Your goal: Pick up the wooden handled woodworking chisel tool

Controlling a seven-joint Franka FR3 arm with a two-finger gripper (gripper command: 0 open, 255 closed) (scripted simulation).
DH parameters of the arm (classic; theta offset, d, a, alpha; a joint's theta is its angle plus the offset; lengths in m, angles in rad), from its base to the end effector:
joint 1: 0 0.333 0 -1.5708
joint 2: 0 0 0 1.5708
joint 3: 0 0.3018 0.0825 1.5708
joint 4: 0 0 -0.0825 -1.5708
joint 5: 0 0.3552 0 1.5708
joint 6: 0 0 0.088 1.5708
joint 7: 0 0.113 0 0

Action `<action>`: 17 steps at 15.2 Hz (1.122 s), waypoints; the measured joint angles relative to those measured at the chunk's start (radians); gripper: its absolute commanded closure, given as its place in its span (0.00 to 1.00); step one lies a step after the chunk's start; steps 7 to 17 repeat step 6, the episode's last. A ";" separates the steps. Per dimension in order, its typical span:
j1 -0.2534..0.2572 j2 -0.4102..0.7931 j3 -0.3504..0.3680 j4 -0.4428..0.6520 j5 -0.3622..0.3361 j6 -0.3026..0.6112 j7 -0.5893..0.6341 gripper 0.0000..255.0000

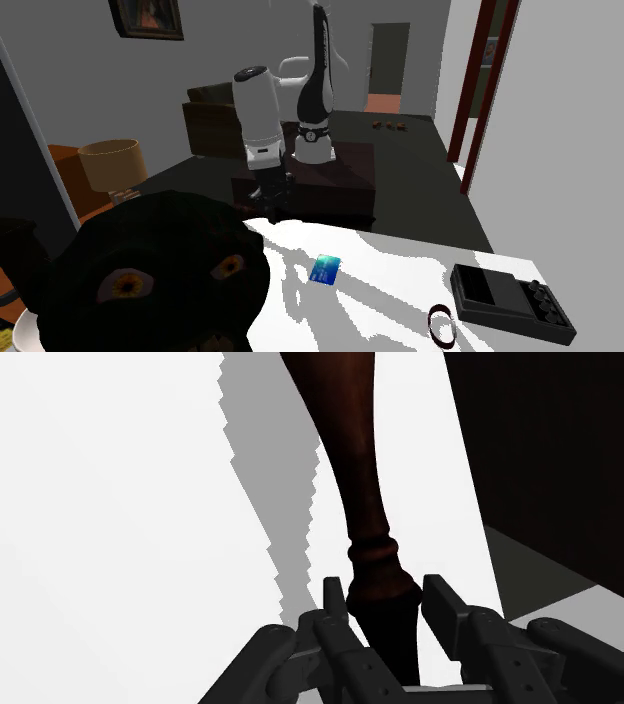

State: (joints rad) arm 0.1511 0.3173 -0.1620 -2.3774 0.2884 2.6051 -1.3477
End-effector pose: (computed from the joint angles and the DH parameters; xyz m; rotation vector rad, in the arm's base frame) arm 0.4778 -0.0137 0.1909 -2.5880 -1.5663 0.0109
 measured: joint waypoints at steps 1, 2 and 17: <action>0.004 -0.012 -0.003 0.000 -0.007 -0.011 0.008 1.00; 0.007 -0.027 -0.007 -0.004 -0.014 -0.021 0.015 1.00; 0.014 -0.078 -0.021 -0.009 -0.043 -0.065 0.036 1.00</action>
